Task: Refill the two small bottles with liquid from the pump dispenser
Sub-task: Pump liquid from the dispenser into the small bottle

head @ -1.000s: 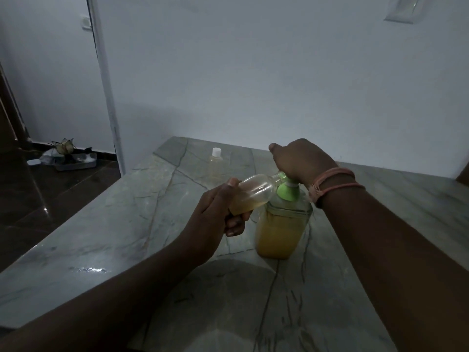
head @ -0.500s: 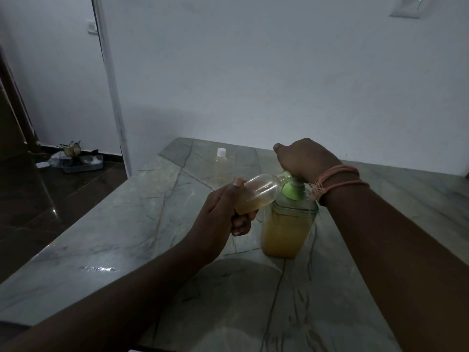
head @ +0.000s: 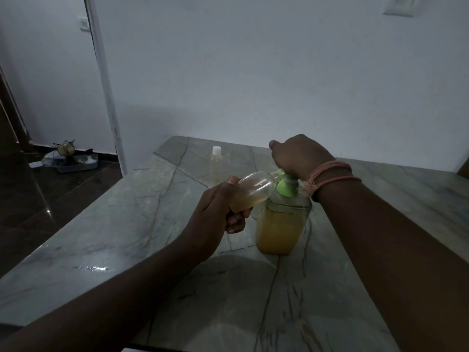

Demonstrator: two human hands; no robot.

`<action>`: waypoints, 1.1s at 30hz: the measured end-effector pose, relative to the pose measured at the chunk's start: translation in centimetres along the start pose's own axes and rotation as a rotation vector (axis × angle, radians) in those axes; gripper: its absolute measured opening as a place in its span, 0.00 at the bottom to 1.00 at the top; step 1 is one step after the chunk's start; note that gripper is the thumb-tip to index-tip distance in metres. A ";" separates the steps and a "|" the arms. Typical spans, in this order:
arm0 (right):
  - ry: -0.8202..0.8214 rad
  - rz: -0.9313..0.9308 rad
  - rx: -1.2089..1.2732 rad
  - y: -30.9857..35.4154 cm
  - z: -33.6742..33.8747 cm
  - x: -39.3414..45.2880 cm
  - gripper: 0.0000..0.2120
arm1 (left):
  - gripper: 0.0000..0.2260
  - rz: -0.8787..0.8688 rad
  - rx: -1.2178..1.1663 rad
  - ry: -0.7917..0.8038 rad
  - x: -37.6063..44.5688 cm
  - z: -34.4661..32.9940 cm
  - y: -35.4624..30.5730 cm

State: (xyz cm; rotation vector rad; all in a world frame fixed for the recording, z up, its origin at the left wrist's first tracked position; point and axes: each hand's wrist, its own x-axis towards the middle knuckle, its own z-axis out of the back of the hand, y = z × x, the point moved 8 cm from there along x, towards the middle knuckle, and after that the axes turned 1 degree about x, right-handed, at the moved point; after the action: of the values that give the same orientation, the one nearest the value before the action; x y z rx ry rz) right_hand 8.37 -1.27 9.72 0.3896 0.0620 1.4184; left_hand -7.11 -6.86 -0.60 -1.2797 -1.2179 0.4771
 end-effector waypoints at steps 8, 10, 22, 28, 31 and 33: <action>-0.069 -0.057 0.066 -0.4 0.7 0.2 0.19 | 0.20 -0.013 0.005 0.002 -0.1 -0.3 -0.3; -0.038 -0.087 0.079 -0.7 0.3 0.1 0.18 | 0.22 -0.013 0.016 0.007 0.0 -0.3 -0.2; -0.096 -0.011 0.070 0.3 1.3 -1.6 0.16 | 0.21 -0.027 0.005 -0.005 0.0 -0.2 -0.1; 0.025 0.010 -0.074 0.7 0.8 -1.2 0.12 | 0.19 -0.024 0.027 -0.006 0.0 -0.3 -0.1; -0.057 -0.021 -0.033 0.6 1.9 -1.0 0.14 | 0.18 -0.030 0.019 0.002 0.0 -0.3 -0.4; -0.038 0.019 -0.015 1.2 1.6 -1.4 0.15 | 0.18 -0.035 0.028 0.005 0.0 -0.3 -0.5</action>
State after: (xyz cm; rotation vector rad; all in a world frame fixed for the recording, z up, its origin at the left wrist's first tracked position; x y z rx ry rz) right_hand 7.43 -2.87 11.27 0.4057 0.0166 1.4292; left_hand -7.02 -7.14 -0.14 -1.2334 -1.2234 0.4637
